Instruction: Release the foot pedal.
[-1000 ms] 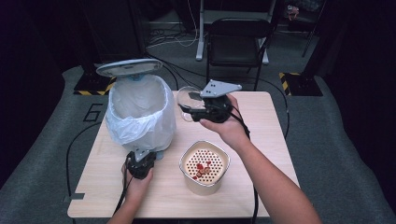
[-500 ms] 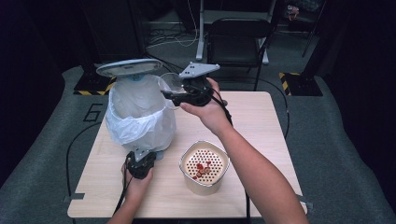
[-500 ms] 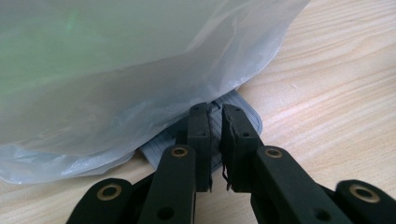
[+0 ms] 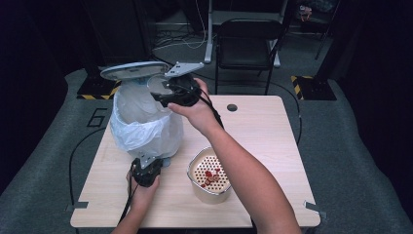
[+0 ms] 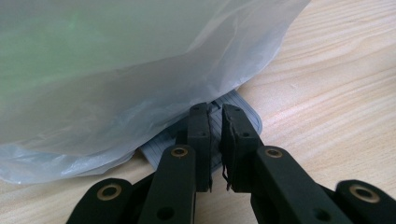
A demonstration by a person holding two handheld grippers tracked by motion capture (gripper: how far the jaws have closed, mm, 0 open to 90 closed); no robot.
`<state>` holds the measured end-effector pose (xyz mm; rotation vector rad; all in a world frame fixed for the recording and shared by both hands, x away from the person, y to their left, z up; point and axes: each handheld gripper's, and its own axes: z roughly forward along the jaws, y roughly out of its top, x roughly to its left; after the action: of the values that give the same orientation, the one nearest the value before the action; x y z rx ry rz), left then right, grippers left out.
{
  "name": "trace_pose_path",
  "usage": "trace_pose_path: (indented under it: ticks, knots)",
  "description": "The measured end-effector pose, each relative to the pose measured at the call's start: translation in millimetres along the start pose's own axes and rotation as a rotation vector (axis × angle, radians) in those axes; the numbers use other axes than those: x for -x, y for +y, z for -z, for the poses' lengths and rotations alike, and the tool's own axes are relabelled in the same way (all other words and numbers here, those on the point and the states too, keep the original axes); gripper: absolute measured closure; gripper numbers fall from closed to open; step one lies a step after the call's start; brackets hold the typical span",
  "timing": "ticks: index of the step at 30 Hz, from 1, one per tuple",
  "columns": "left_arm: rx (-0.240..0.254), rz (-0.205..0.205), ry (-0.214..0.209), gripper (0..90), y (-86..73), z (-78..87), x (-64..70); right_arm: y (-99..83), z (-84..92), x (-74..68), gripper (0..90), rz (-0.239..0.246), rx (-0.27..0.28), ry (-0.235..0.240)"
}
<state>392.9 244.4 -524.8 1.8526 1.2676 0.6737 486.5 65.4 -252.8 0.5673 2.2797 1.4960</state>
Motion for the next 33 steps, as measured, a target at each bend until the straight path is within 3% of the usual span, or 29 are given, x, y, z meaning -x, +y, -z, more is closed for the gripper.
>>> trace_pose_path:
  ticks: [9, 14, 15, 16, 17, 18, 20, 24, 33]
  knots:
    - [0.004, -0.007, 0.007, 82.4, 0.1, -0.1, -0.3, 3.1, -30.5, -9.3, 46.7, -0.005, -0.022, 0.001]
    - [0.001, 0.0, 0.0, 82.4, 0.0, -0.1, 0.0, 1.3, -45.2, -10.5, 43.7, -0.037, -0.024, -0.013]
    - [0.002, -0.001, 0.0, 82.4, 0.0, -0.1, -0.1, 0.4, -50.5, -11.8, 34.0, -0.037, -0.013, -0.044]
    - [0.002, -0.001, 0.001, 82.4, 0.0, -0.2, 0.1, 0.4, -50.5, -11.8, 34.0, -0.037, -0.013, -0.044]
    - [0.002, -0.001, 0.002, 82.4, 0.0, -0.2, 0.2, -1.3, -57.2, -13.6, 17.5, -0.076, -0.024, -0.067]
    - [0.002, 0.0, 0.0, 82.4, -0.1, -0.1, 0.0, -1.3, -57.2, -13.6, 17.5, -0.076, -0.024, -0.067]
    - [0.002, 0.0, 0.0, 82.4, 0.0, -0.1, 0.0, -4.1, -62.1, -14.5, 13.6, -0.134, -0.049, -0.066]
    - [0.002, -0.001, 0.0, 82.4, -0.1, -0.1, 0.0, -9.7, -57.3, -15.9, 14.5, -0.133, -0.028, -0.049]
    - [0.003, 0.0, 0.0, 82.4, 0.1, 0.2, -1.1, -20.6, -23.0, -11.9, 18.6, -0.108, -0.007, -0.031]
